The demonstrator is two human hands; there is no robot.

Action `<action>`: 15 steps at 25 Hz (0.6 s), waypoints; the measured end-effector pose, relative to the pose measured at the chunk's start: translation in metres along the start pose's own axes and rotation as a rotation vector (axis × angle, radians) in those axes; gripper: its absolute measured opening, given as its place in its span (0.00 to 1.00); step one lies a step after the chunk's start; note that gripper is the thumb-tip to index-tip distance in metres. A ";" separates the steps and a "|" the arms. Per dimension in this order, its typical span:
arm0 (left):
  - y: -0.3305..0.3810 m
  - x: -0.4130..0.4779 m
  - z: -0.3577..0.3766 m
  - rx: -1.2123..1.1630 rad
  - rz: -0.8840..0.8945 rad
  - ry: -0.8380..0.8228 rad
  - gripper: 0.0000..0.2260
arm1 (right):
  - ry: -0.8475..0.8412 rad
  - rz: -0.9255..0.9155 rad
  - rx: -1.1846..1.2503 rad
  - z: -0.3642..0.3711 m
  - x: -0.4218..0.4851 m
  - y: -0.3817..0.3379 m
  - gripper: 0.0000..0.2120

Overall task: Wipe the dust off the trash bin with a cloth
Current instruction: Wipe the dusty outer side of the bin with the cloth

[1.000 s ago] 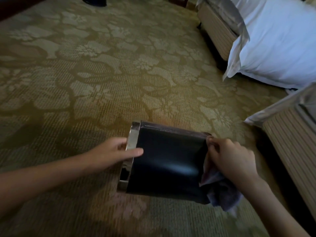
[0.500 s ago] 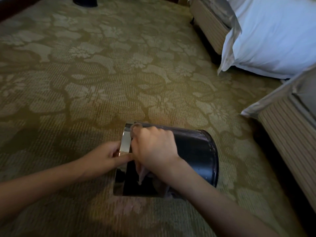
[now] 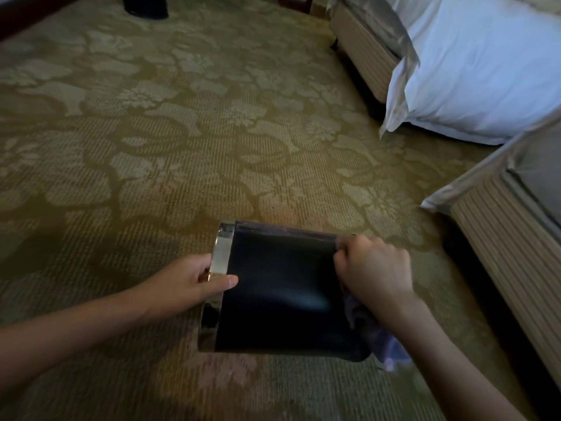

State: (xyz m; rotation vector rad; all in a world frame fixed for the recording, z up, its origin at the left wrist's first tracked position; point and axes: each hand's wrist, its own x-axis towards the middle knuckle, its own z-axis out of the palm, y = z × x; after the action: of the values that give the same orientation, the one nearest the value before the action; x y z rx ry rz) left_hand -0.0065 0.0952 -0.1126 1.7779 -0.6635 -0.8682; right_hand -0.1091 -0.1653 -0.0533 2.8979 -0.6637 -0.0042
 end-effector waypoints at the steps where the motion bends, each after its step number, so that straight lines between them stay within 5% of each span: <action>1: 0.000 0.000 0.000 0.010 -0.001 -0.001 0.15 | -0.017 -0.053 0.033 -0.002 0.006 -0.023 0.13; 6: 0.001 -0.007 0.002 0.085 0.057 0.018 0.24 | -0.077 -0.438 0.205 -0.019 0.006 -0.124 0.12; 15: 0.001 -0.011 0.005 0.049 -0.017 0.004 0.07 | -0.100 0.106 0.283 0.000 -0.023 0.053 0.15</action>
State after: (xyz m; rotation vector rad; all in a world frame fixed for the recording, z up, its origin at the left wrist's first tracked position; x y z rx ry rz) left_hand -0.0173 0.1007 -0.1096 1.8310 -0.6736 -0.8661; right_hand -0.1525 -0.2029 -0.0451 3.1436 -0.9022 -0.0464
